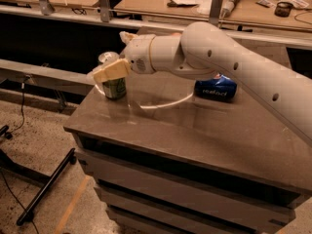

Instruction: Knock green can over

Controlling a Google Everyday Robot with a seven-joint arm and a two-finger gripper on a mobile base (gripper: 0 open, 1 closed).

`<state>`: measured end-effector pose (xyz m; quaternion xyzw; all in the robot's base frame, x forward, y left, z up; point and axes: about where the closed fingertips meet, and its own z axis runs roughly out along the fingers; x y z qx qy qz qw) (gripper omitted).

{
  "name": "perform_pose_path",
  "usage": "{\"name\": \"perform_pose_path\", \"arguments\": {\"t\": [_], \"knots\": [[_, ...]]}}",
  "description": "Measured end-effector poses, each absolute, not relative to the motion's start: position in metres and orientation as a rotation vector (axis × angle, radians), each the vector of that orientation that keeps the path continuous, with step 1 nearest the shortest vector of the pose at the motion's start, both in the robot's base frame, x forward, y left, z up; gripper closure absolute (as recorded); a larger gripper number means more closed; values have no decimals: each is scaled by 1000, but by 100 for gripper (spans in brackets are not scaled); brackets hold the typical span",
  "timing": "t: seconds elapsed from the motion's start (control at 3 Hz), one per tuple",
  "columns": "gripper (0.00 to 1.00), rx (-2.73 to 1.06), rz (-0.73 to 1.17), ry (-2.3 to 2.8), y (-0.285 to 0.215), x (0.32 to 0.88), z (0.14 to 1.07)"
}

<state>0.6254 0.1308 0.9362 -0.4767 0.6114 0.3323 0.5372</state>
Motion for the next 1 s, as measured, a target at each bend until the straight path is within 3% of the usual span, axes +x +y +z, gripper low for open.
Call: {"name": "perform_pose_path", "arguments": {"t": [0.67,1.0], "knots": [[0,-1175,847,1469,128,623,928],[13,-1178,863,1477,130,622,922]]}}
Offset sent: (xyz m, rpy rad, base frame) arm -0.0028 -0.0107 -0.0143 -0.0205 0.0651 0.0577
